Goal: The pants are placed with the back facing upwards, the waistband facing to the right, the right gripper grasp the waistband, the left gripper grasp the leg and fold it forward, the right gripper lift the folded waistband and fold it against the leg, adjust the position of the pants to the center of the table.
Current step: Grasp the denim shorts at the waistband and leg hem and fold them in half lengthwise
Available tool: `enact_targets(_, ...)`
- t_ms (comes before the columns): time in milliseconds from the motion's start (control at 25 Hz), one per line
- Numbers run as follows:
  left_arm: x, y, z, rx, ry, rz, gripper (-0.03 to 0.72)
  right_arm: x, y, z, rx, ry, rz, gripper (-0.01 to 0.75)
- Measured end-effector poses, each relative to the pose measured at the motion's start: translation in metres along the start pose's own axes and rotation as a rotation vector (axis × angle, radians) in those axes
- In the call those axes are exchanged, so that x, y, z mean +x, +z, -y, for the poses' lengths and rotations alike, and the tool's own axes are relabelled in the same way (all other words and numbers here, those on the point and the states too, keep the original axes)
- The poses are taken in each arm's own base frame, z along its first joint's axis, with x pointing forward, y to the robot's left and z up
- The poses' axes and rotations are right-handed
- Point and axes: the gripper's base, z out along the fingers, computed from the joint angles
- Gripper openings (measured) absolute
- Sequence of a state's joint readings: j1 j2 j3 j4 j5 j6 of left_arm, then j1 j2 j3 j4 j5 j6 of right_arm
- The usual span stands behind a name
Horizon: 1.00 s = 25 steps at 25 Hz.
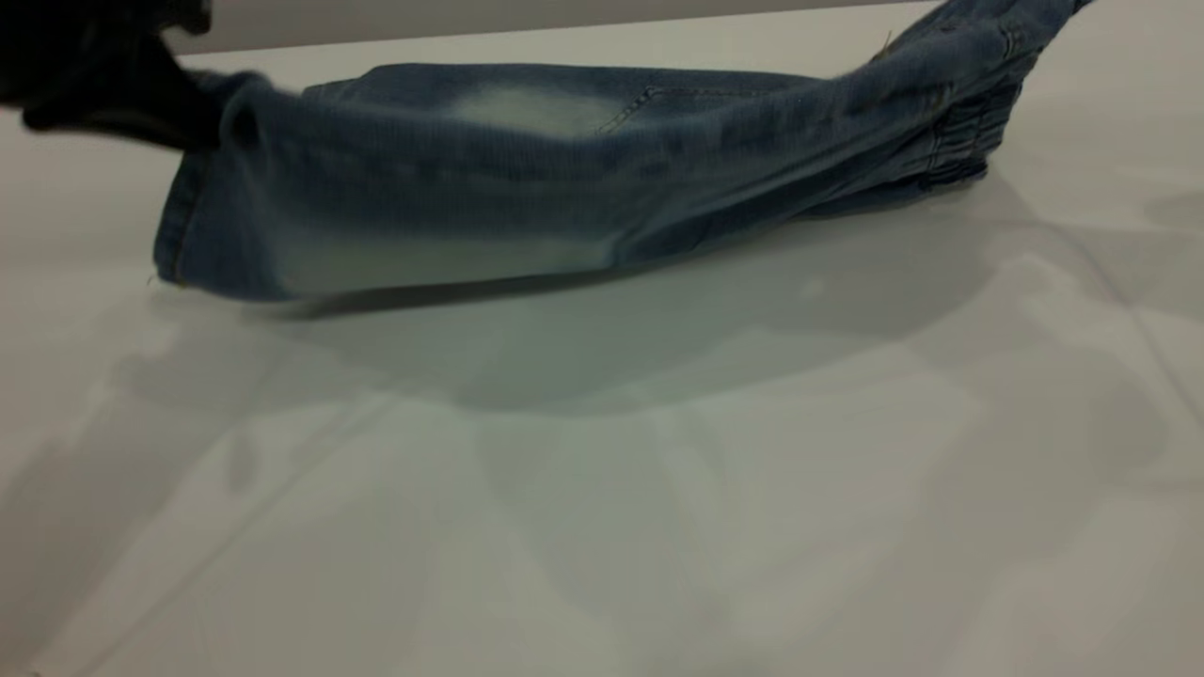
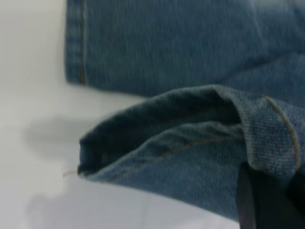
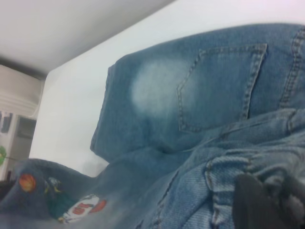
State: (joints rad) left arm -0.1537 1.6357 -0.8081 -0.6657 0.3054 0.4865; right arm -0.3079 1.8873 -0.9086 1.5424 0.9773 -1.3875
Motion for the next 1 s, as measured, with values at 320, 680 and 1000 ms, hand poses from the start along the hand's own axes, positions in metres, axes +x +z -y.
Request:
enact_targets(320,-0.045,0.010,0.008,0.036,0.057,0.048,0.057,-0.006,0.015,0.006,0.046,-0.021,-0.012,0.028)
enact_targets(680,-0.064,0.026,0.004,-0.002,0.114,0.114,0.057,-0.005,0.052,0.029,0.017,-0.005,-0.080,0.028)
enact_targets(1000,-0.080,0.052,0.000,-0.011,0.159,0.117,0.057,-0.016,0.065,0.044,0.020,-0.018,-0.072,0.028)
